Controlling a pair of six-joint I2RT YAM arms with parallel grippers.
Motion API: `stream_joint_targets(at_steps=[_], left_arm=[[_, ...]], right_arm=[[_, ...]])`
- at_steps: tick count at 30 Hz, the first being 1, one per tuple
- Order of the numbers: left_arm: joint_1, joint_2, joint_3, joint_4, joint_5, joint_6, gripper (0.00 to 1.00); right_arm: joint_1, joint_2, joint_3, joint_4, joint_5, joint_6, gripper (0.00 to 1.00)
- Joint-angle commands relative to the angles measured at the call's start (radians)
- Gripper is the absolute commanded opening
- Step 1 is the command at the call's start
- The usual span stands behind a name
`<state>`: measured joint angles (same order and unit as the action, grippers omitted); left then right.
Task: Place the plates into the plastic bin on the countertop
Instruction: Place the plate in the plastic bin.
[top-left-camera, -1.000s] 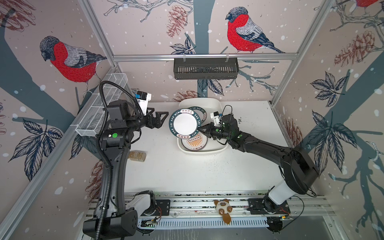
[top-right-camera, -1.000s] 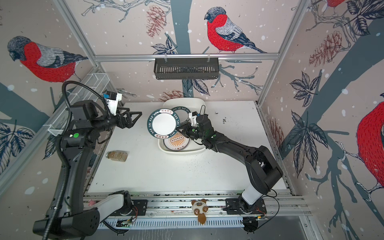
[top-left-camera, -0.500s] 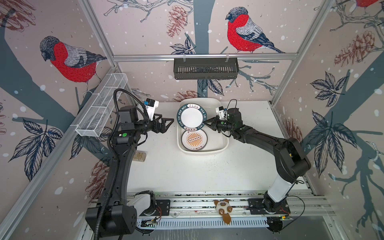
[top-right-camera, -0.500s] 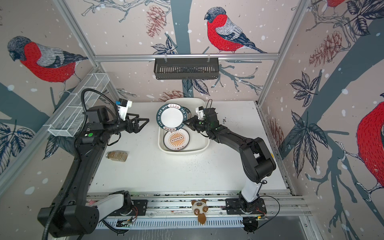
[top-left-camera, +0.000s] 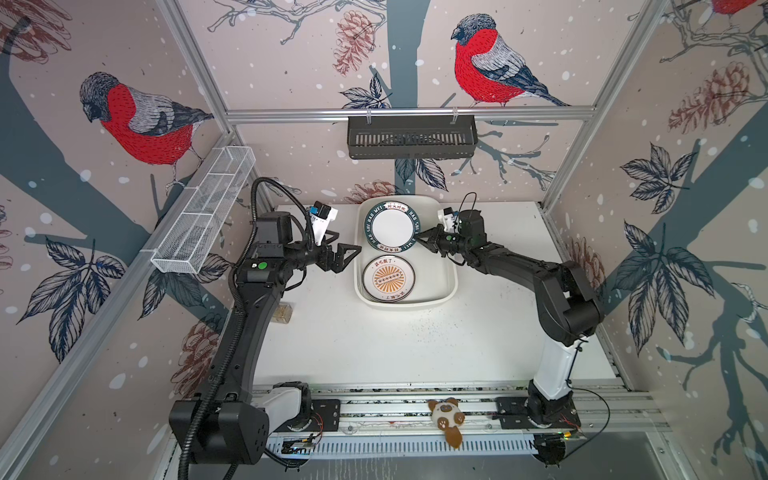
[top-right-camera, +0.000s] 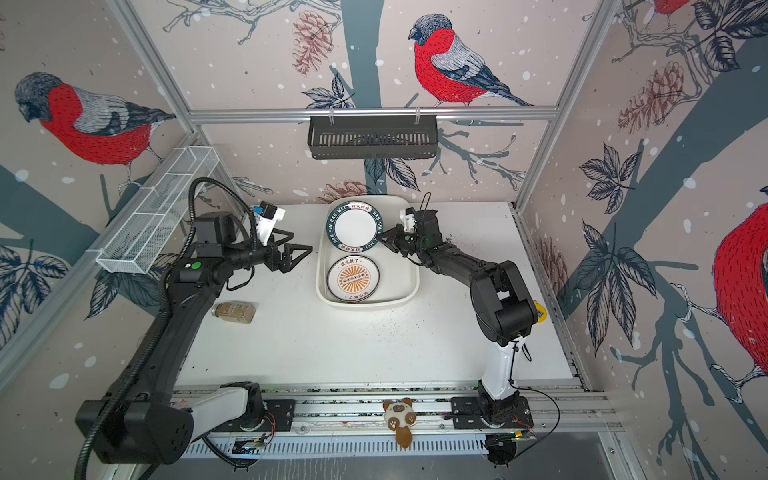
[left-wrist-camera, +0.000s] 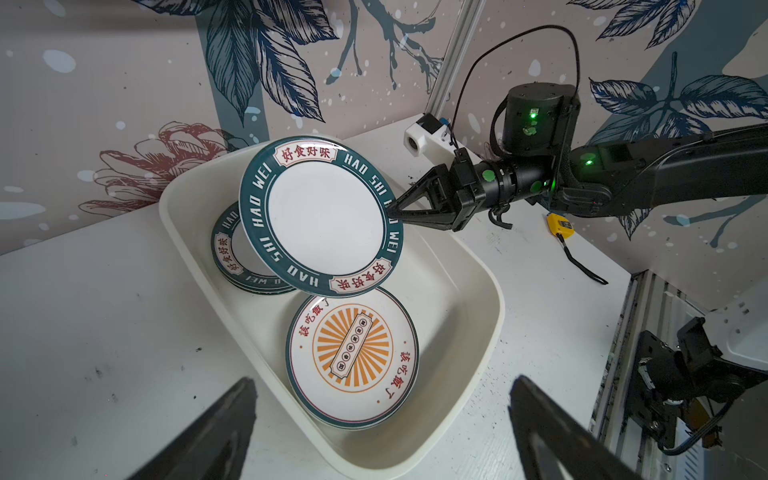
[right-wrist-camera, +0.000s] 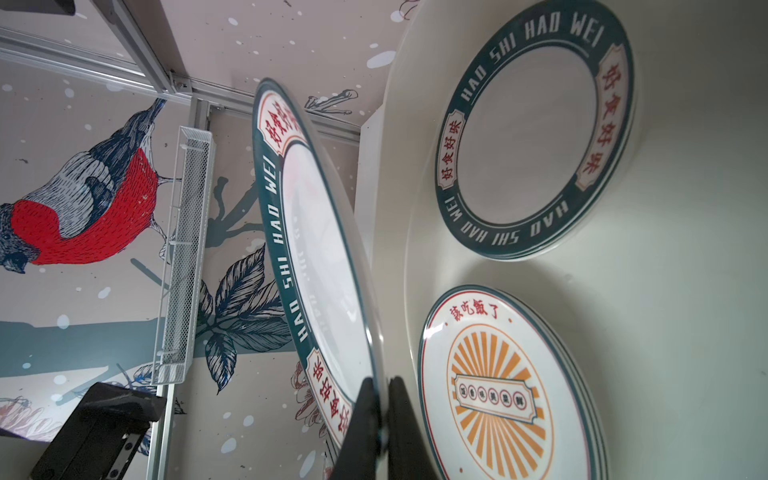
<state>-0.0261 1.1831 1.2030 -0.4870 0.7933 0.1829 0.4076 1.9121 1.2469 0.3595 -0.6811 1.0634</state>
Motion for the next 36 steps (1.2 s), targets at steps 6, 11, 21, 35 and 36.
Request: stream_joint_targets(at_steps=[6,11,21,35,36], left_arm=[[-0.002,0.003,0.065,0.013,0.008,-0.074,0.94],[-0.002,0.02,0.099,0.007,0.009,-0.091,0.94],[-0.001,0.021,0.098,0.004,0.031,-0.097,0.94],[-0.002,0.024,0.146,-0.047,0.035,-0.115,0.93],[-0.001,0.023,0.15,-0.047,0.035,-0.115,0.93]], right_arm=[[-0.022,0.108,0.116,-0.046,0.027,-0.064,0.0],[-0.021,0.172,0.216,-0.157,0.087,-0.118,0.0],[-0.024,0.293,0.402,-0.298,0.134,-0.137,0.0],[-0.02,0.397,0.535,-0.38,0.143,-0.121,0.0],[-0.021,0.401,0.542,-0.381,0.142,-0.121,0.0]])
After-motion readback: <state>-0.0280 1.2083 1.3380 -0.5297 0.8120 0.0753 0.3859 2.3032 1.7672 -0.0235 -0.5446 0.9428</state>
